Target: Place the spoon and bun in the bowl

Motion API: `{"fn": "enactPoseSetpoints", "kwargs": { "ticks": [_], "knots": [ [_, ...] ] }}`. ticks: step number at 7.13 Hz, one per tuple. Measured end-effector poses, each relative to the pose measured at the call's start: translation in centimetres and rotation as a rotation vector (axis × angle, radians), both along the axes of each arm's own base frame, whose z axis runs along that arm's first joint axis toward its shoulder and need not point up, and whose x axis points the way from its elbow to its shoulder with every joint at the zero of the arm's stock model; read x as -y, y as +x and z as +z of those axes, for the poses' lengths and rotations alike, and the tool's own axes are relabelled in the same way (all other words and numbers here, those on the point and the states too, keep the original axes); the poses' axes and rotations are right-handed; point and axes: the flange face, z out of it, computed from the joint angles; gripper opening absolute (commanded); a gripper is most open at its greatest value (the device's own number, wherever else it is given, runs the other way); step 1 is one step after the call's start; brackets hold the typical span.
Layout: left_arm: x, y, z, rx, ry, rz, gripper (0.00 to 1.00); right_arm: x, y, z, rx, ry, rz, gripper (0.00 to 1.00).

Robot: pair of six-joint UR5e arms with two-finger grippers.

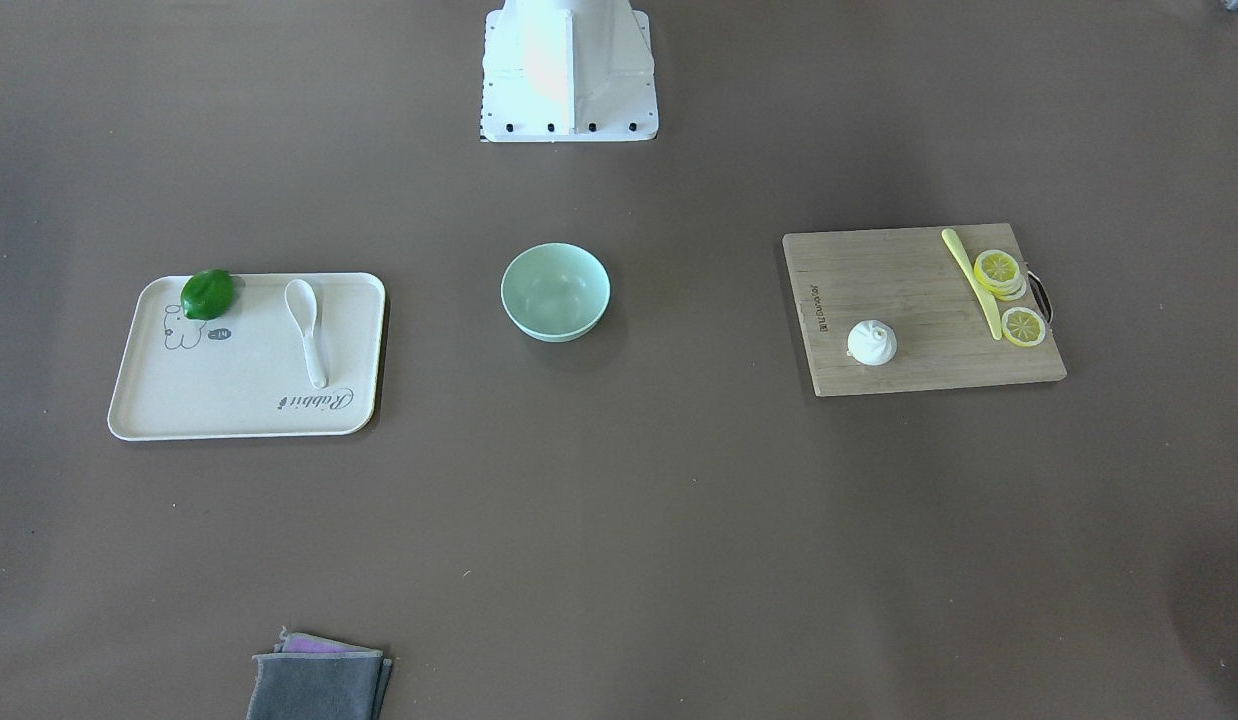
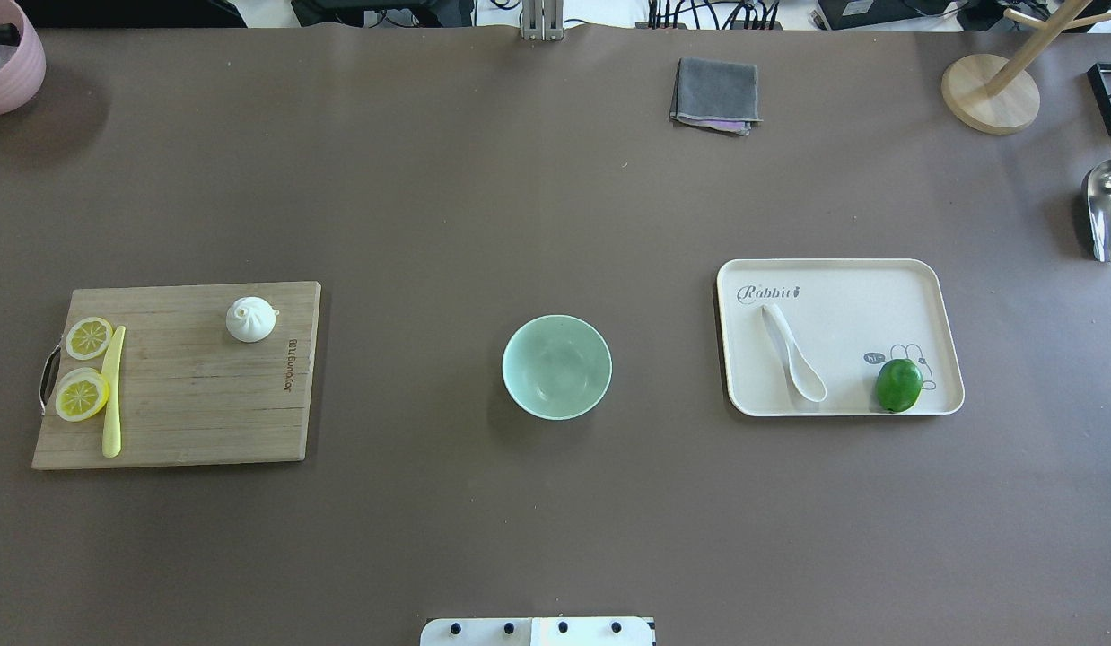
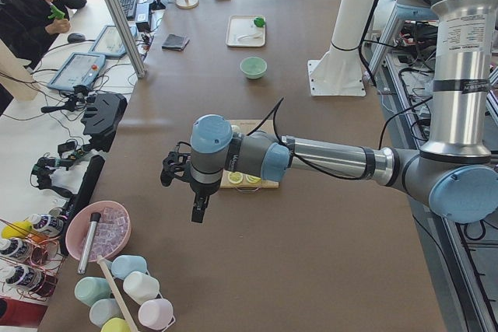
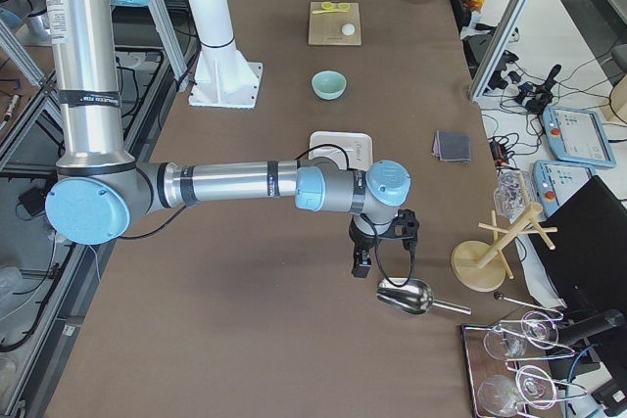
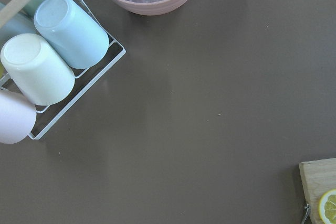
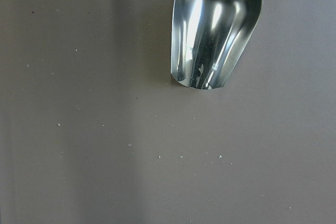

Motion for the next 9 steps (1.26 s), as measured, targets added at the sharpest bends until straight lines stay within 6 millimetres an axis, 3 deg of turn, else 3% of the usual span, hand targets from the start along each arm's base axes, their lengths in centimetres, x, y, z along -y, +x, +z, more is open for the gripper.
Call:
{"fn": "enactPoseSetpoints", "kwargs": {
  "ticks": [3, 5, 6, 7, 9],
  "knots": [
    [0.0, 0.2, -0.3, -0.009, 0.008, 0.004, 0.98, 0.2, 0.0, -0.9, 0.0, 0.017, 0.003, 1.0],
    [0.4, 0.8, -2.4, -0.008, 0.085, 0.017, 0.98, 0.6, -0.2, -4.8, 0.003, 0.064, 0.041, 1.0],
    [1.4, 2.7, -4.3, -0.009, 0.144, 0.057, 0.98, 0.8, -0.8, -7.0, 0.009, 0.112, 0.045, 1.0],
    [2.9, 6.1, -6.6, -0.015, 0.2, 0.122, 0.98, 1.0, -2.6, -8.5, 0.021, 0.164, 0.018, 1.0],
    [5.1, 13.3, -10.9, -0.051, 0.262, 0.213, 0.98, 1.5, -7.8, -10.4, 0.06, 0.285, -0.056, 1.0]
  ]
}}
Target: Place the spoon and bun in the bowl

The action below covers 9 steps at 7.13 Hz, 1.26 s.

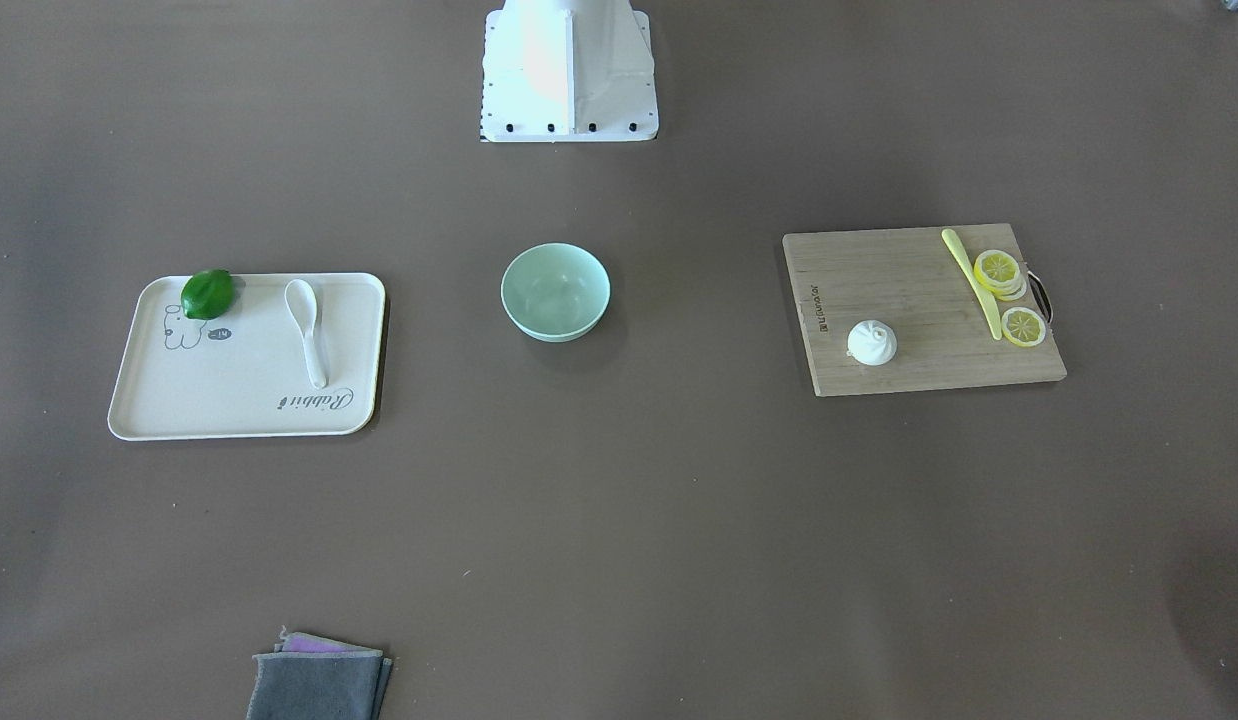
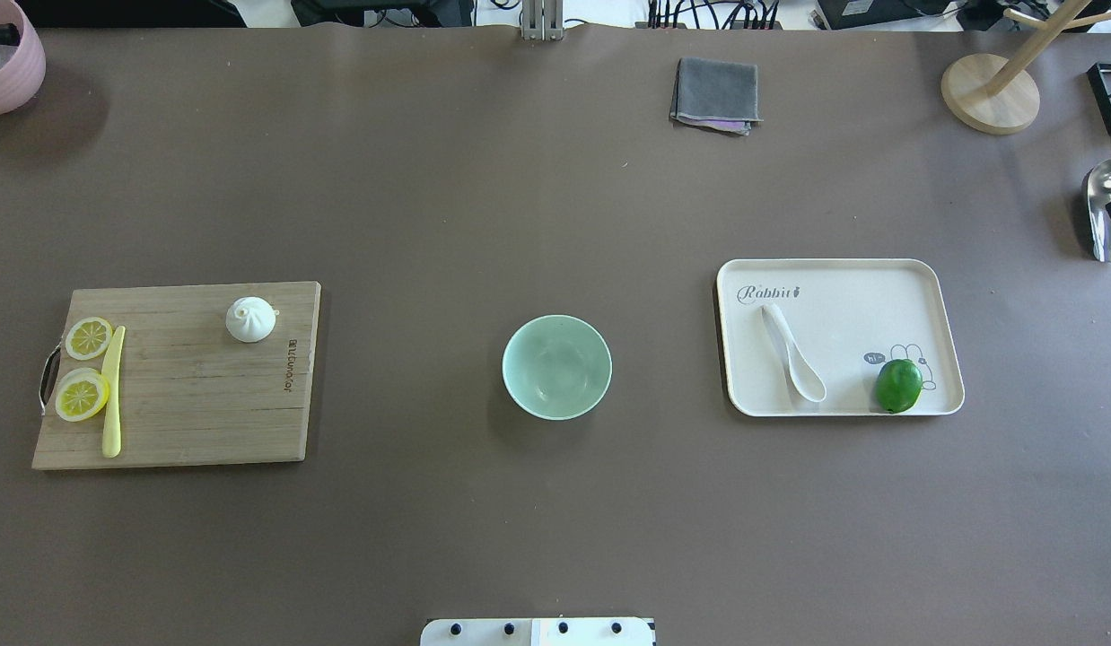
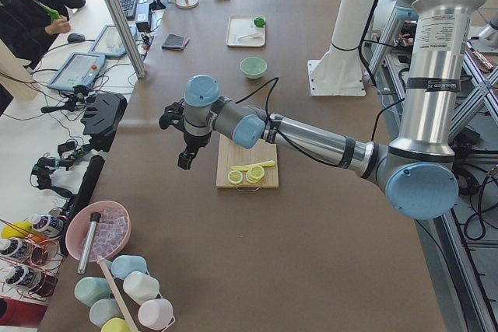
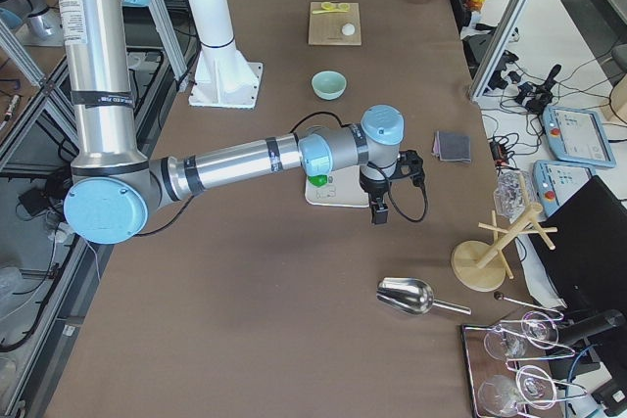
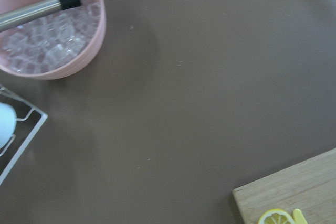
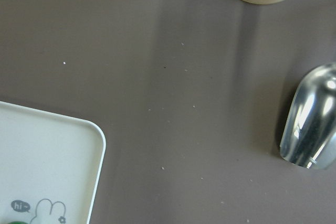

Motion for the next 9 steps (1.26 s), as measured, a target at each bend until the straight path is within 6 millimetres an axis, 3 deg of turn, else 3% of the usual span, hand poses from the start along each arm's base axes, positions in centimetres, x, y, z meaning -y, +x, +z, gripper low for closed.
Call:
{"fn": "enactPoseSetpoints", "kwargs": {
  "ticks": [2, 4, 7, 9],
  "knots": [
    [1.7, 7.3, -4.9, -0.057, 0.022, 0.046, 0.98, 0.7, -5.1, -2.9, 0.061, 0.08, -0.081, 1.0],
    [2.1, 13.9, -8.3, -0.121, 0.012, 0.07, 0.98, 0.4, -10.7, -5.1, 0.094, 0.091, -0.13, 1.0],
    [0.6, 19.9, -10.2, -0.17, 0.022, 0.103, 0.98, -1.2, -21.0, -9.4, 0.103, 0.113, -0.151, 1.0],
    [0.0, 22.0, -10.3, -0.17, 0.035, 0.125, 0.98, -3.5, -28.0, -11.0, 0.085, 0.053, -0.136, 0.99]
  ]
}}
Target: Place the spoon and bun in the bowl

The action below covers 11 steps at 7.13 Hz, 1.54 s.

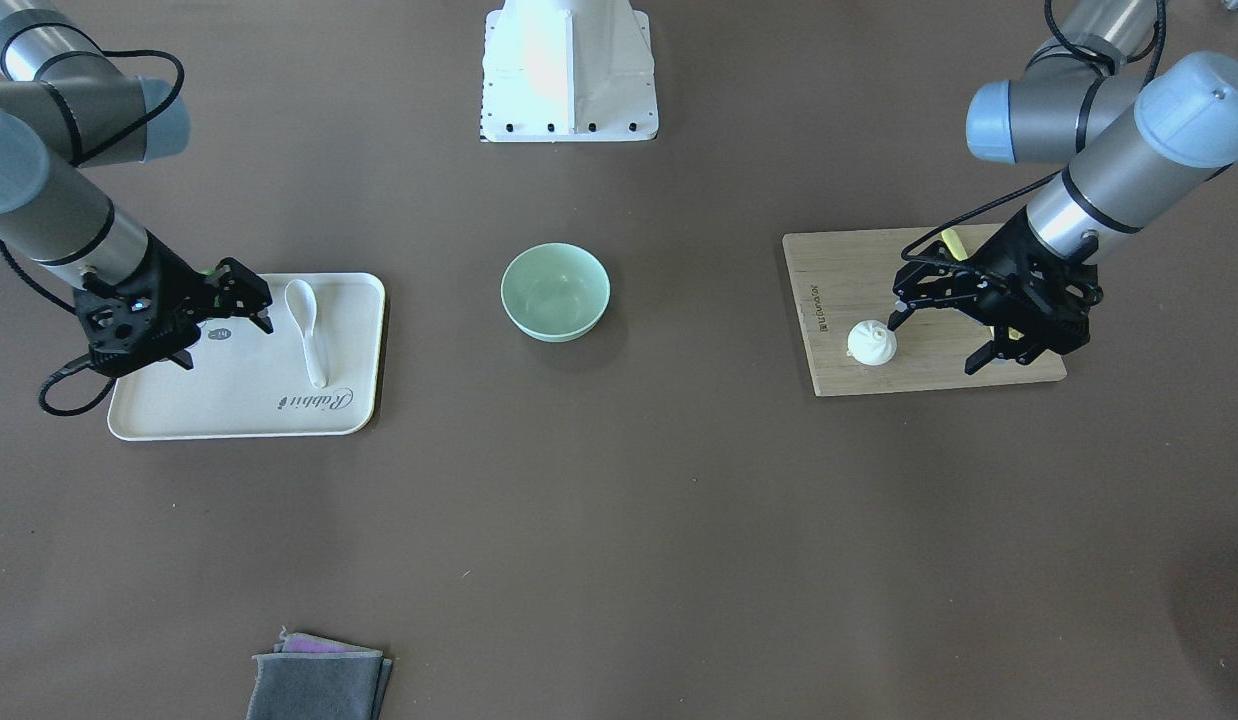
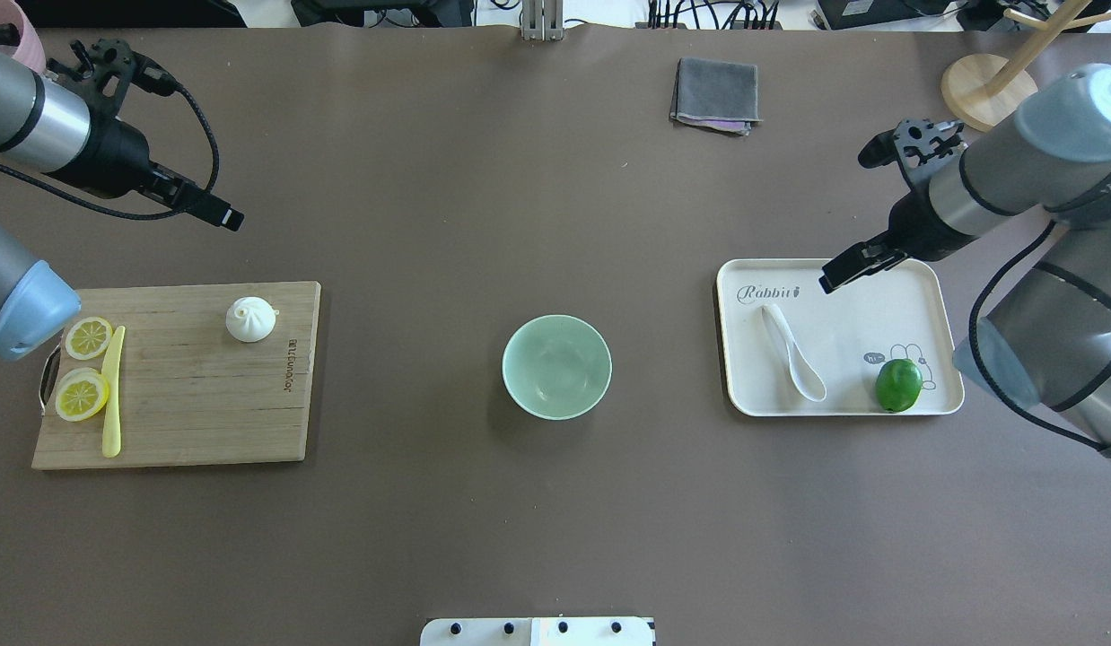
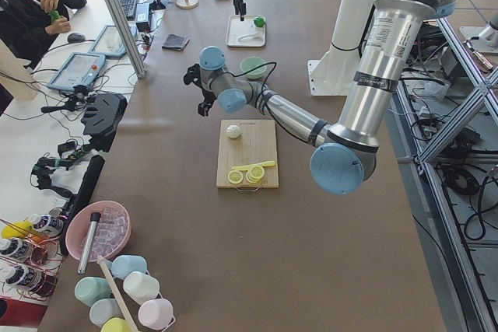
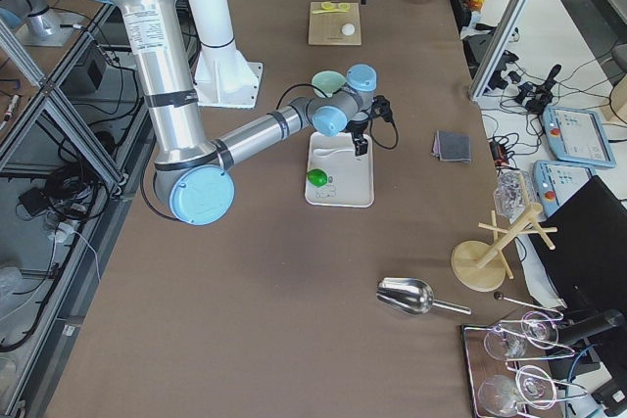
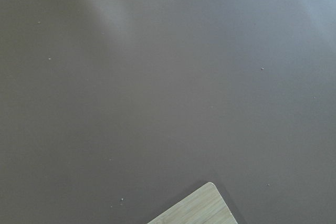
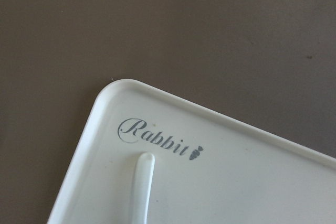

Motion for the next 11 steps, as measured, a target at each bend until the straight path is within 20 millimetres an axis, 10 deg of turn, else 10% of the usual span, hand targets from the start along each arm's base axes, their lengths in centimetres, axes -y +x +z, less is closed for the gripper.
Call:
{"fn": "enactPoseSetpoints", "kwargs": {
  "ticks": [3, 7, 8, 11],
  "knots": [
    [0.0, 0.4, 0.1, -0.004, 0.013, 0.004, 0.98, -2.4, -5.6, 2.3, -0.07, -0.059, -0.003, 0.71],
    [0.0, 0.5, 0.4, -0.003, 0.015, 0.005, 0.98, -3.0, -7.4, 3.0, -0.095, -0.073, -0.014, 0.3],
    [0.0, 0.5, 0.4, -0.002, 0.014, 0.006, 0.98, -3.1, -7.8, 2.7, -0.092, -0.083, -0.007, 0.01],
    [0.1, 0.6, 0.7, -0.004, 0.014, 0.006, 0.98, -2.7, -7.7, 1.3, -0.073, -0.101, 0.031, 0.0]
  ]
}}
